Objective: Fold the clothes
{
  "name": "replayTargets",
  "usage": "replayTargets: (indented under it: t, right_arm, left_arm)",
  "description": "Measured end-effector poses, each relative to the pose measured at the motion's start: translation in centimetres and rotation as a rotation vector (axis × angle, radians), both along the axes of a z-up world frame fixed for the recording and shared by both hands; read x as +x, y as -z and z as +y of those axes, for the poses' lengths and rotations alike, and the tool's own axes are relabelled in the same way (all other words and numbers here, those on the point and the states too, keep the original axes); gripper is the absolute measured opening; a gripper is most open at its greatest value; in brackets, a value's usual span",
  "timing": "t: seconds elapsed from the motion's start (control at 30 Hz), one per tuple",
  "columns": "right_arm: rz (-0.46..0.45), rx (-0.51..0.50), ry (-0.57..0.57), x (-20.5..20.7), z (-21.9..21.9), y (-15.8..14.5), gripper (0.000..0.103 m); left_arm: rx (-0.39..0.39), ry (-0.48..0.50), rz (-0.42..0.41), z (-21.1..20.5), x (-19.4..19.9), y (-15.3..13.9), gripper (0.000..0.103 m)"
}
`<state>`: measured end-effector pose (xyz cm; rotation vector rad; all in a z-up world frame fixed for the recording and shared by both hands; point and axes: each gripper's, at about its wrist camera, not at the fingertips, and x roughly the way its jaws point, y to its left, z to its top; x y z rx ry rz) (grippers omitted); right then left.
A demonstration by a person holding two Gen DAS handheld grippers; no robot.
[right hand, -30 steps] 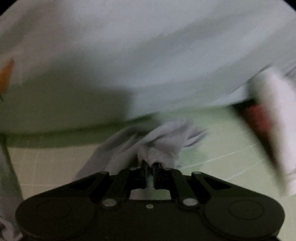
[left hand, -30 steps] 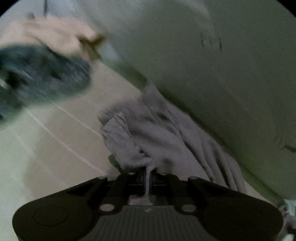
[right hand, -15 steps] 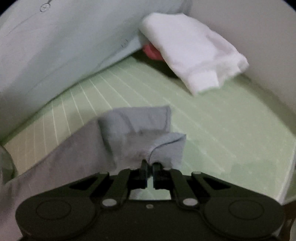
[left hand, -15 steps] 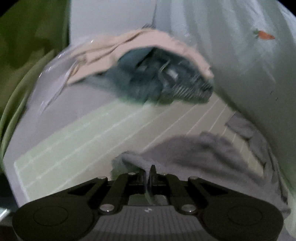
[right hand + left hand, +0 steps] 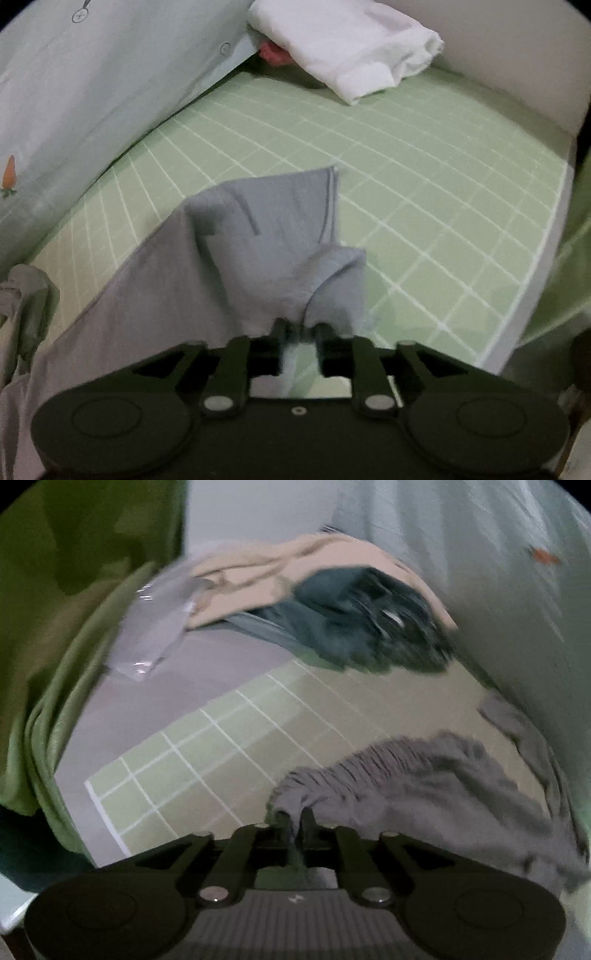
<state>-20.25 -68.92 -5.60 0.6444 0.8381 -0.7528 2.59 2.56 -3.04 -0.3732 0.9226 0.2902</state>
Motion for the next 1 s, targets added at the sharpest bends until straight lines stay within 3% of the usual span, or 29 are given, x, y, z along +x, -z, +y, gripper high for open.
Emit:
replayTargets:
  t: [0.13,0.23,0.33,0.4,0.57,0.7,0.77,0.87,0.93,1.0]
  right_arm:
    - [-0.026,-0.081,-0.010,-1.2,0.6,-1.8,0.052]
    - [-0.045,-0.115,0.005,-1.4,-0.8,-2.5,0.067]
    - [-0.064,-0.116,-0.012,-0.9,-2.9,-2.5,0.073]
    - [-0.066,-0.116,-0.041,-0.2,-4.4,-2.1,0.073]
    - [-0.043,-0.044,-0.121,2.0,-7.9,-0.4,0.071]
    - [-0.023,-0.052,-0.224,3.5,-10.0,1.1,0.071]
    - [-0.012,-0.030,-0.253,4.2,-11.3,2.0,0.067]
    - [0.002,-0.093,-0.362,5.4,-11.8,2.0,0.054]
    - [0.038,-0.140,-0.455,6.3,-11.8,2.1,0.024]
    - [0.045,-0.150,-0.521,7.1,-12.0,2.0,0.003]
  left_arm:
    - [0.018,0.048,-0.005,-1.2,-0.5,-0.2,0.051]
    - [0.032,0.072,-0.015,-2.9,-0.8,-0.6,0.065]
    - [0.039,0.083,-0.039,-5.4,-1.5,-1.3,0.075]
    - [0.040,0.104,-0.056,-7.9,-1.6,-1.3,0.080]
    - [0.027,0.125,-0.027,-15.8,-2.3,-1.6,0.080]
    - [0.042,0.158,-0.025,-21.8,-3.9,-1.5,0.081]
    - [0.038,0.157,-0.012,-24.3,-4.7,-1.3,0.081]
    - [0.047,0.173,-0.004,-27.8,-5.6,-1.0,0.082]
    - [0.064,0.196,0.012,-29.7,-5.8,-0.9,0.082]
    - [0.082,0.230,0.029,-31.6,-5.9,-0.8,0.082]
